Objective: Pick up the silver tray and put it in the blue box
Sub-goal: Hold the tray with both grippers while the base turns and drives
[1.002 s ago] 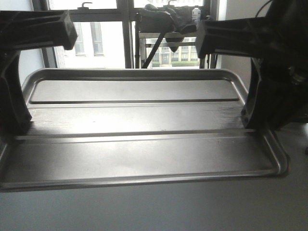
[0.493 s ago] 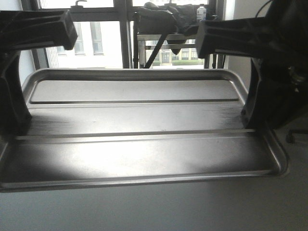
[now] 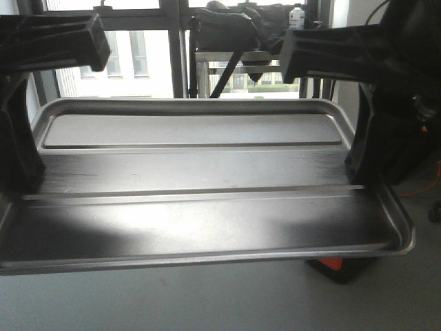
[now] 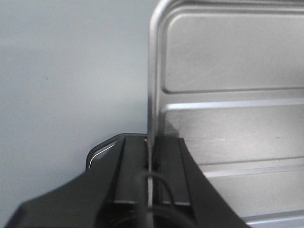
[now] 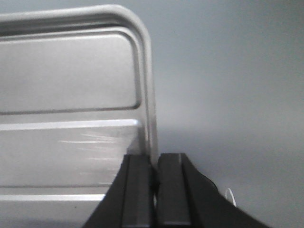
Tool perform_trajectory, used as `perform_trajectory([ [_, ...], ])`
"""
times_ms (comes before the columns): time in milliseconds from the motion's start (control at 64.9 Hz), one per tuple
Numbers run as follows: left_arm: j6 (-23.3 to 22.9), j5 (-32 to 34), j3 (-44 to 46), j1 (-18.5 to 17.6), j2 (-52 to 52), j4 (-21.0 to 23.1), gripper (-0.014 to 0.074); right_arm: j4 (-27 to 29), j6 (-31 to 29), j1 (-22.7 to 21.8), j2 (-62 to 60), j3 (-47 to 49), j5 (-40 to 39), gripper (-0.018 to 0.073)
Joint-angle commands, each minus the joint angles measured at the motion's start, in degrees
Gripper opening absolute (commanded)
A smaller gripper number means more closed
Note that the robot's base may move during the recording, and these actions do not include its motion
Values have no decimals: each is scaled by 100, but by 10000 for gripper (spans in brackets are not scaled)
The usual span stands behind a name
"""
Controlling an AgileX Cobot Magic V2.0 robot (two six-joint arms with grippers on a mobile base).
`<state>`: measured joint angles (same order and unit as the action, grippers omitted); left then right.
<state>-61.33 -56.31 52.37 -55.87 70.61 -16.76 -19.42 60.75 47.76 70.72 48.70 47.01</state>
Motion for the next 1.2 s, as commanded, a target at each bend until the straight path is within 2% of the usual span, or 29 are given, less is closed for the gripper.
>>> perform_trajectory([
  [0, -62, -221, 129, -34, -161, -232, -15, -361, 9, -29, -167, 131, 116, 59],
  [1187, -62, -221, 129, -34, -161, -232, -15, -361, 9, -29, -167, 131, 116, 59],
])
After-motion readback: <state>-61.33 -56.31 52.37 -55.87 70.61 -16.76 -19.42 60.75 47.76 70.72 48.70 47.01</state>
